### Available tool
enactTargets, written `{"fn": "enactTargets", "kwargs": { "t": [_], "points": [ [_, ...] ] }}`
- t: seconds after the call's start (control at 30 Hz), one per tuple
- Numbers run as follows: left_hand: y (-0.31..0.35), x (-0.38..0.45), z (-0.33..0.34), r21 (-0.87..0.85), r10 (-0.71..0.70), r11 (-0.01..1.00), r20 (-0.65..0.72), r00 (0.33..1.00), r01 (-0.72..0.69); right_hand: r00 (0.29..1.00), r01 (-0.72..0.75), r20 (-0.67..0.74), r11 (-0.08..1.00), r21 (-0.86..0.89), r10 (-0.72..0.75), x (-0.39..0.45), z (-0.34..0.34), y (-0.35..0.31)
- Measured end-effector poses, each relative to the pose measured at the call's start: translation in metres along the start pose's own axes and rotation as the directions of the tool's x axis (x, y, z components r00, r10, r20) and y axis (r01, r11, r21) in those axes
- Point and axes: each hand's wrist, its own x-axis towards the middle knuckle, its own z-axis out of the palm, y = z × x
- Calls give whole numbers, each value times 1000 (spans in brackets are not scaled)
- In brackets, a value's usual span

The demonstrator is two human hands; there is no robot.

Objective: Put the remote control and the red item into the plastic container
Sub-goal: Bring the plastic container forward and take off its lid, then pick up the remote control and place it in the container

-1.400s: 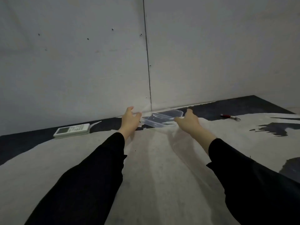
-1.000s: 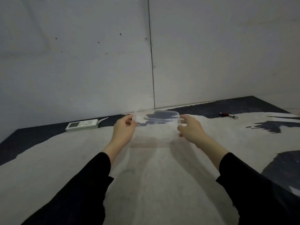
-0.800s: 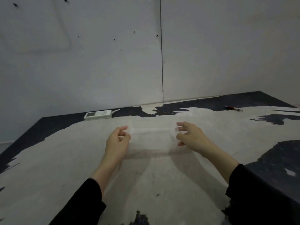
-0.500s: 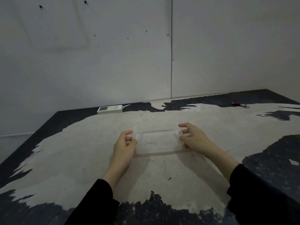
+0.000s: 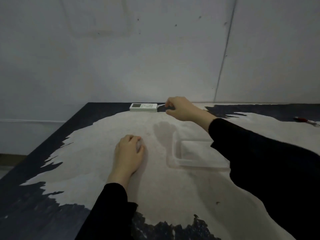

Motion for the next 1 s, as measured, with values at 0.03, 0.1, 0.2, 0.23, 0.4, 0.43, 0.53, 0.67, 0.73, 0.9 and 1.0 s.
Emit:
{"fn": "enactTargets", "kwargs": {
  "t": [0.03, 0.1, 0.2, 0.23, 0.4, 0.43, 0.53, 0.67, 0.73, 0.9, 1.0],
  "points": [
    [-2, 1, 2, -9, 3, 1000, -4, 1000, -3, 998, 20, 54, 999, -33, -18, 19, 11, -2],
    [-4, 2, 5, 3, 35, 999, -24, 999, -35, 989, 43, 145, 996, -81, -31, 53, 33, -3],
    [-6, 3, 8, -14, 30, 999, -55, 998, -31, 978, 54, 206, 990, -133, -26, 97, 58, -2],
    [-8, 3, 9, -13, 34, 999, -62, 997, -35, 976, 54, 215, 989, -141, -22, 109, 65, -2],
    [-10, 5, 10, -10, 36, 999, -86, 996, -37, 980, 15, 197, 996, -84, 2, 146, 83, 1],
    [-10, 5, 10, -20, 33, 999, -89, 995, -35, 984, 16, 178, 996, -90, 0, 148, 85, 3],
    [-11, 5, 9, -37, 28, 999, -86, 996, -31, 986, 13, 167, 997, -82, 1, 141, 79, 5],
    [-8, 5, 6, -23, 23, 999, -51, 998, -24, 993, -21, 116, 999, 43, 16, 96, 39, 4],
    [-6, 5, 5, 5, 31, 1000, -37, 999, -31, 999, -6, 32, 994, 110, 2, 52, 10, 7],
    [22, 2, 4, -247, 93, 962, -113, 989, -118, 997, 50, -63, 996, 79, -45, -80, -41, 33],
    [62, -10, 10, -644, -2, 765, -26, 1000, -15, 997, 30, -79, 999, 38, -27, -131, -47, 52]
  ]
}}
